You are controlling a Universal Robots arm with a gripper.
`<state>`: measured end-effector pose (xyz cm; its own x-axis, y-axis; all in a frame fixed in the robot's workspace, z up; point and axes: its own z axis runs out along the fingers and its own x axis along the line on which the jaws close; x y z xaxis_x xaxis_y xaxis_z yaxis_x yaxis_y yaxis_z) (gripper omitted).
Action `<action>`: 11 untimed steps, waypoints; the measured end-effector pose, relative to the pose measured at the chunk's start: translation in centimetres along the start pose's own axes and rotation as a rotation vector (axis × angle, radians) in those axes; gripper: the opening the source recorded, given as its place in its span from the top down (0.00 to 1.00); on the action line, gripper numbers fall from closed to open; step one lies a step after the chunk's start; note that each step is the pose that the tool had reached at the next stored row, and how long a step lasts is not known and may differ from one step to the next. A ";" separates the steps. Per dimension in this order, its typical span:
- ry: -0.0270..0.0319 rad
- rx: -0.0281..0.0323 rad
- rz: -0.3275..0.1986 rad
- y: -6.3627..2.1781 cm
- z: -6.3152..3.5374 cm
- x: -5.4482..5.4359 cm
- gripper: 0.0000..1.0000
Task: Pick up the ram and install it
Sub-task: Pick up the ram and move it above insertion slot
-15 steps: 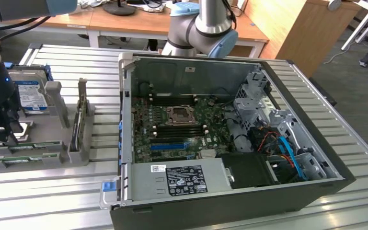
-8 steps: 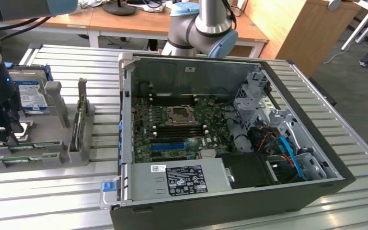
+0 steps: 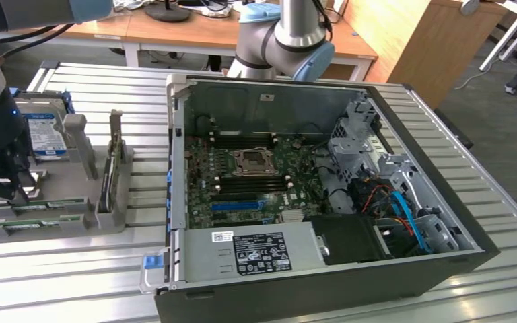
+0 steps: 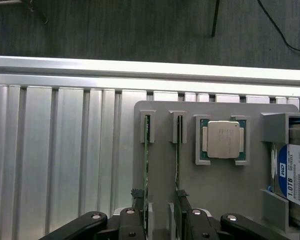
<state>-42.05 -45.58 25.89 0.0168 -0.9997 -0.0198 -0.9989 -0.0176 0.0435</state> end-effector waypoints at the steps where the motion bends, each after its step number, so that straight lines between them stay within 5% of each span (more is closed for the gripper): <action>1: -0.0001 0.0001 0.000 -0.01 0.00 0.1 0.63; 11: -0.0001 0.0001 0.000 0.03 -0.02 1.7 0.63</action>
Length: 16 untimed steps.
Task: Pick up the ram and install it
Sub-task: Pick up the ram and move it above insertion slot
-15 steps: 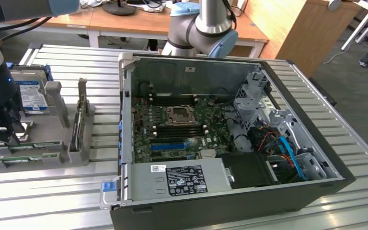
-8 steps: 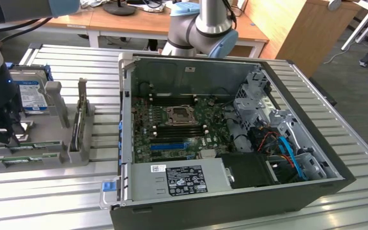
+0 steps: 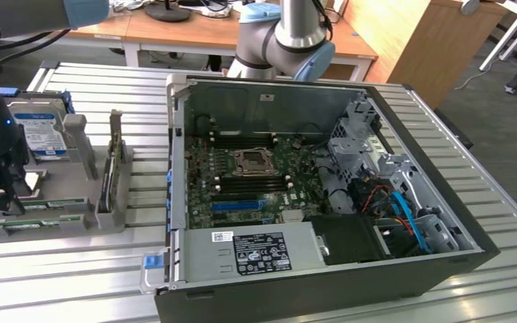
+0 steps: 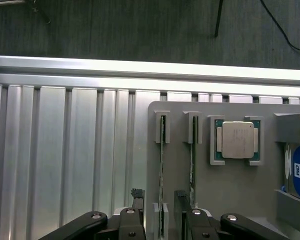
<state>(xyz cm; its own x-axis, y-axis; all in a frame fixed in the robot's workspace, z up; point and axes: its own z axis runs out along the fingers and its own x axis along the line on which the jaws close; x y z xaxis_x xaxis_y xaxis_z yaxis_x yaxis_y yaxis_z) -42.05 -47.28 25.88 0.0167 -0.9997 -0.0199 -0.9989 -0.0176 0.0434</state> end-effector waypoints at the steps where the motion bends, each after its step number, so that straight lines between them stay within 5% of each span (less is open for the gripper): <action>1: -0.0001 0.0000 0.000 0.00 0.00 0.0 0.63; 16: 0.0000 0.0017 0.000 -0.09 1.97 0.0 0.63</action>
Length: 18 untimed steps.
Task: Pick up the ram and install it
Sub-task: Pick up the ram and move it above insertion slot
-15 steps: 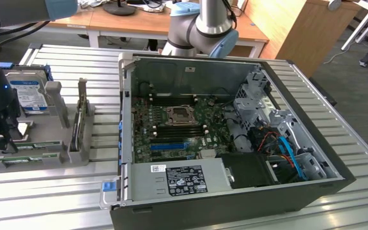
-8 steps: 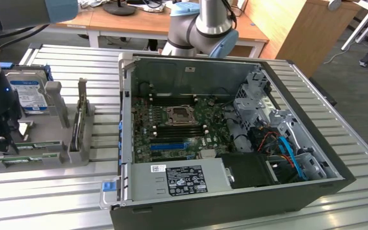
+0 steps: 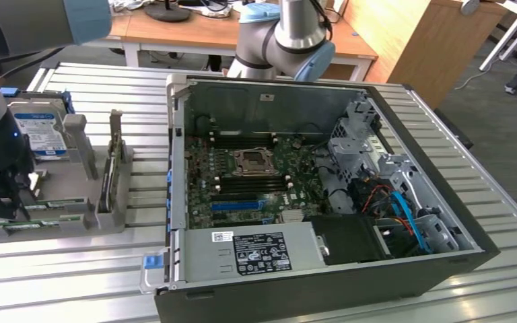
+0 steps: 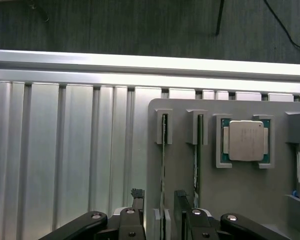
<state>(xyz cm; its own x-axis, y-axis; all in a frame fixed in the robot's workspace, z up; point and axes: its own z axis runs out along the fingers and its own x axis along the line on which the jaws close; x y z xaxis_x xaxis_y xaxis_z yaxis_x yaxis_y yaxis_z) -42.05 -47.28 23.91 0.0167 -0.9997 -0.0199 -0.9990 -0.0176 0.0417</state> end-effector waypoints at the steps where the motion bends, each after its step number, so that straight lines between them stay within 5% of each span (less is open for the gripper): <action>1: 0.0000 0.0000 0.000 -0.01 0.18 0.0 0.63; 18: 0.0000 0.0000 0.000 -0.05 1.22 -0.3 0.63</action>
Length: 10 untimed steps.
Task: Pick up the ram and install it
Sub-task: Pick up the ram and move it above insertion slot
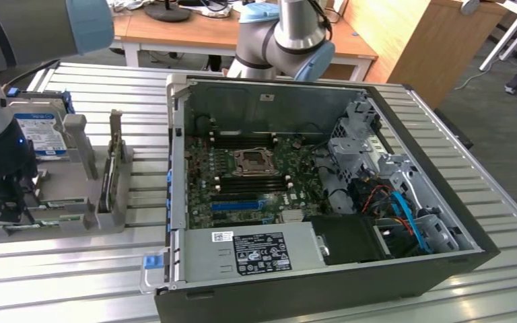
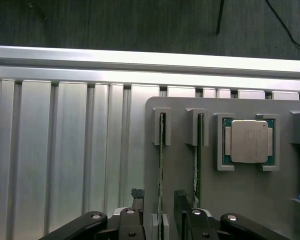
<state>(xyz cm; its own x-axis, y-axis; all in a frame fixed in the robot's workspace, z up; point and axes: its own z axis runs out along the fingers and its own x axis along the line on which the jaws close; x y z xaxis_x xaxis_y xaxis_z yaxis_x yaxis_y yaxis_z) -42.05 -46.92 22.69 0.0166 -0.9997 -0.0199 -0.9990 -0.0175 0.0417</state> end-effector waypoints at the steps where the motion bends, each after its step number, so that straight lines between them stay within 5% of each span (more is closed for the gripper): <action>1: 0.0001 -0.0001 0.000 0.00 0.01 -0.1 0.63; 10: 0.0001 -0.0001 -0.001 -0.30 0.07 -0.1 0.63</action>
<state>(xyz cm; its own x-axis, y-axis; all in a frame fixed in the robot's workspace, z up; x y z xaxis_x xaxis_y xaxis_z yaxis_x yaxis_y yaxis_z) -41.76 -46.77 22.62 0.0173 -0.9997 -0.0198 -0.9990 -0.0181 0.0417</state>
